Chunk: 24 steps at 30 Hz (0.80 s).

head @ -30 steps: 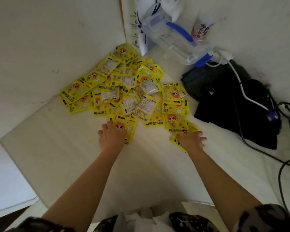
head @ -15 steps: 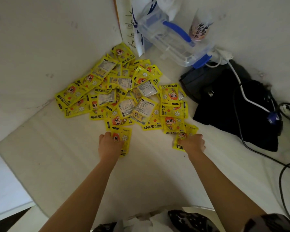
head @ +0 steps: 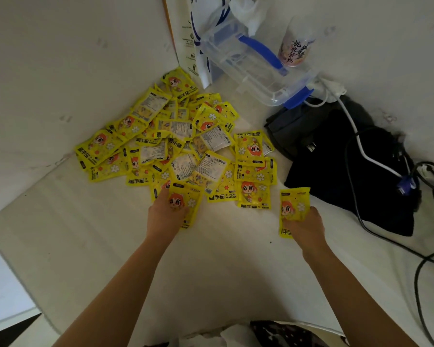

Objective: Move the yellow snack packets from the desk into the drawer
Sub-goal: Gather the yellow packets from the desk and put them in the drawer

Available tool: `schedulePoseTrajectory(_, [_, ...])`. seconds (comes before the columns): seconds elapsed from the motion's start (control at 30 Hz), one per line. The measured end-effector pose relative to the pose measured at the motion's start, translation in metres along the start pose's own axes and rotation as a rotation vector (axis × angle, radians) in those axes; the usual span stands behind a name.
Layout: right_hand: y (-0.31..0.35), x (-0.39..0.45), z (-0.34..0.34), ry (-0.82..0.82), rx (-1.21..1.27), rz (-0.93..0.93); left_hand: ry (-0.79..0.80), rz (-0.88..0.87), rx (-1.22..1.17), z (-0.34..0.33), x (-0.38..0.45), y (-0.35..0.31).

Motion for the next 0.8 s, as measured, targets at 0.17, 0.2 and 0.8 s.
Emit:
schedulePoseTrajectory(0.17, [0.042,0.000,-0.003,0.099,-0.006,0.154,0.016,-0.095,-0.013,-0.008,0.033,-0.029])
schedulePoseTrajectory(0.2, [0.053,0.002,-0.008,0.125,-0.010,0.159,0.023,-0.114,0.004,-0.010,0.039,-0.035])
schedulePoseTrajectory(0.8, [0.182,0.059,-0.080,0.025,-0.339,0.171,0.100,-0.192,0.315,-0.048,0.090,-0.051])
Point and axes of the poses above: each hand's wrist, its own x-axis towards the middle knuckle, its own z-axis out of the back of the hand, y = z × x, the point moved 3 cm from there along x, towards the middle knuckle, and after that the axes turned 14 degrees about -z, right-handed, at the moved point
